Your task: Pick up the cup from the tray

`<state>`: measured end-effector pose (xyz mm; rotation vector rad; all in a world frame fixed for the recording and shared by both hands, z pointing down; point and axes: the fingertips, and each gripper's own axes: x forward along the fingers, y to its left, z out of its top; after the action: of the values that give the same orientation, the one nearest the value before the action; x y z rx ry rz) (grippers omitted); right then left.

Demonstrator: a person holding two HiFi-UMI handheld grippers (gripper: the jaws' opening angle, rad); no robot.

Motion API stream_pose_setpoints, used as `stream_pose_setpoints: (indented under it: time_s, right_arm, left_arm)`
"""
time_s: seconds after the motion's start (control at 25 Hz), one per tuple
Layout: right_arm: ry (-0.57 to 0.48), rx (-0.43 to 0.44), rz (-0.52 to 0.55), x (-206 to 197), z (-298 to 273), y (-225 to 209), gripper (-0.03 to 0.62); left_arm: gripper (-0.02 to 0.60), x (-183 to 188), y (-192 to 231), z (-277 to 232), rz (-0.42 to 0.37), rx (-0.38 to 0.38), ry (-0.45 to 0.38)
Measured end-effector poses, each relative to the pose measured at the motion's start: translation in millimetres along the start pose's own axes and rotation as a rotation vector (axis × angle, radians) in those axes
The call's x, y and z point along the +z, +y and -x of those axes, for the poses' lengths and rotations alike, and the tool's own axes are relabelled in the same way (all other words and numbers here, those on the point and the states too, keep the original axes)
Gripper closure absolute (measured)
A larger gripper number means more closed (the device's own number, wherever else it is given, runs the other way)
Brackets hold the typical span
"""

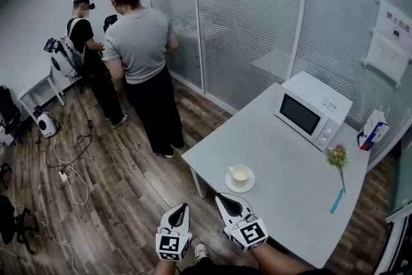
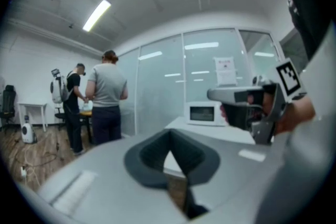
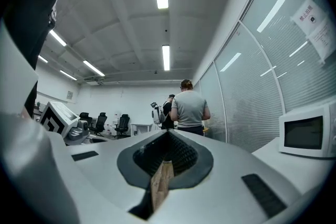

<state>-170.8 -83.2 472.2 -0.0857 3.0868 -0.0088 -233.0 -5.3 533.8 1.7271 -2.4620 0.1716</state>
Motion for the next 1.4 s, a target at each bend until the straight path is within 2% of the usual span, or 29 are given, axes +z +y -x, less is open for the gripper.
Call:
stream_pose_setpoints:
  time_s: [0.32, 0.64, 1.0, 1.32, 1.4]
  right_arm:
    - [0.035, -0.153, 0.024, -12, -34, -39, 0.589]
    - [0.104, -0.314, 0.043, -31, -21, -70, 0.589]
    - [0.195, -0.398, 0.011, -65, 2, -121, 0.589]
    - [0.233, -0.444, -0.054, -100, 20, -157, 0.589]
    - [0.245, -0.453, -0.072, -108, 26, -161, 0.589]
  left_arm:
    - [0.577, -1, 24, -64, -0.023, -0.163, 0.017]
    - [0.577, -11, 2, -113, -0.044, -0.345, 0.025]
    - [0.577, -42, -46, -167, -0.059, -0.451, 0.108]
    - [0.577, -81, -88, -205, -0.128, -0.542, 0.200]
    - [0.559, -92, -96, -210, -0.135, -0.559, 0.226]
